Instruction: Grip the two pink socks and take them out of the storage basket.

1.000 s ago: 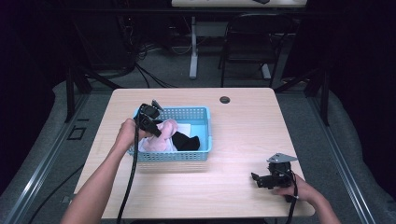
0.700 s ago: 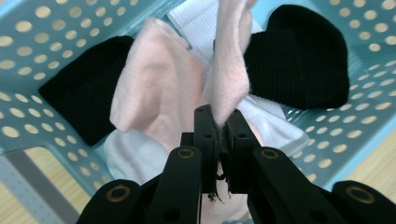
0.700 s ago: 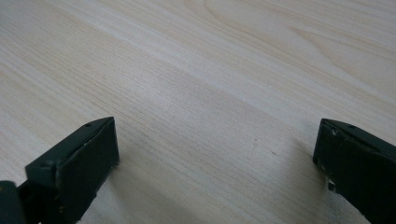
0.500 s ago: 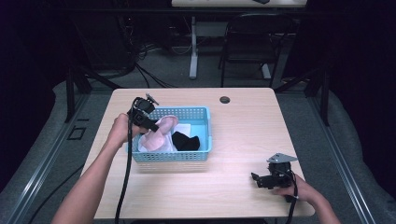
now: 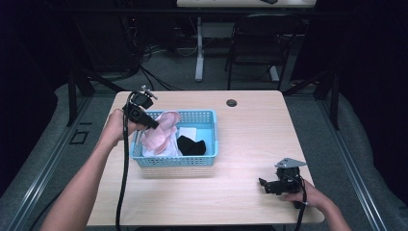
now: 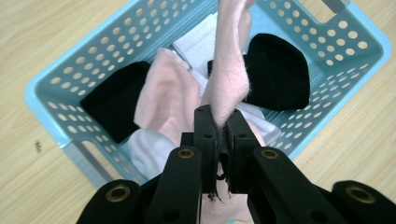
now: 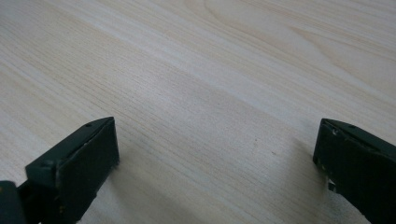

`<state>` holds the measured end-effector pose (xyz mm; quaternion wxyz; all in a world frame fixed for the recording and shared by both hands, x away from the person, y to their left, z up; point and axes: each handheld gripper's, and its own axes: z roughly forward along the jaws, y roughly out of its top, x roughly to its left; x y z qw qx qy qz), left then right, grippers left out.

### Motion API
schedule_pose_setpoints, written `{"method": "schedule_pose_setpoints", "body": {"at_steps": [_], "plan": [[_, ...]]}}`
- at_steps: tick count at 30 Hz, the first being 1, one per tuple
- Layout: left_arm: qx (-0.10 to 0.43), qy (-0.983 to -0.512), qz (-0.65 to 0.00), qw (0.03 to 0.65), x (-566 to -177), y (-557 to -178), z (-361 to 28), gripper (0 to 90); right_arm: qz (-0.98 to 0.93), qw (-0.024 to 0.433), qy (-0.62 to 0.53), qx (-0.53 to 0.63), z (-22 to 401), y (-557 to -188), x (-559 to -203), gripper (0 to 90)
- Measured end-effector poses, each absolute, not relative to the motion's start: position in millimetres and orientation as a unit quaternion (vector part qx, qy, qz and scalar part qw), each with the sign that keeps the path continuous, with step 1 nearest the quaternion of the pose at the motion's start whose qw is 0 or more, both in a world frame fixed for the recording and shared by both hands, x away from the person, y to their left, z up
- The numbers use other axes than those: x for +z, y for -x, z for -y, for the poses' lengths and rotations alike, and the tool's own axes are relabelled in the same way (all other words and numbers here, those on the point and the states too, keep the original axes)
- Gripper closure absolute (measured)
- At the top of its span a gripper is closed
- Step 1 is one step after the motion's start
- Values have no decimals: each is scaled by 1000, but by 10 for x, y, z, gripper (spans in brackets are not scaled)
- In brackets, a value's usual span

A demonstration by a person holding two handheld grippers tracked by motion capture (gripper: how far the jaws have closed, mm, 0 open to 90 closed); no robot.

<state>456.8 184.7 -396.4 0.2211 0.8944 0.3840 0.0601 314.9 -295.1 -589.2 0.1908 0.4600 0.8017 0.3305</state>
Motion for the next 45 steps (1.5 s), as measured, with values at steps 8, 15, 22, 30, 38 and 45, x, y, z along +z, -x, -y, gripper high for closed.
{"method": "schedule_pose_setpoints", "body": {"at_steps": [8,15,22,30,38,45], "plan": [[78,-891,-388,224,-3749,-4513,-1976,855,-802,193,-459,330,2954,-3150,-5893,0],[88,-886,-397,225,-3592,-4455,-2136,855,-803,193,-459,330,2954,-3151,-5893,0],[97,-880,-408,224,-3518,-4370,-2333,856,-802,193,-459,330,2953,-3150,-5893,0],[109,-869,-430,220,-3467,-4280,-2624,855,-800,193,-460,333,2949,-3150,-5896,0],[118,-860,-452,207,-3511,-4191,-2921,856,-800,193,-460,333,2949,-3149,-5896,0],[127,-846,-480,195,-3664,-4145,-3145,855,-802,193,-459,331,2951,-3150,-5894,0]]}}
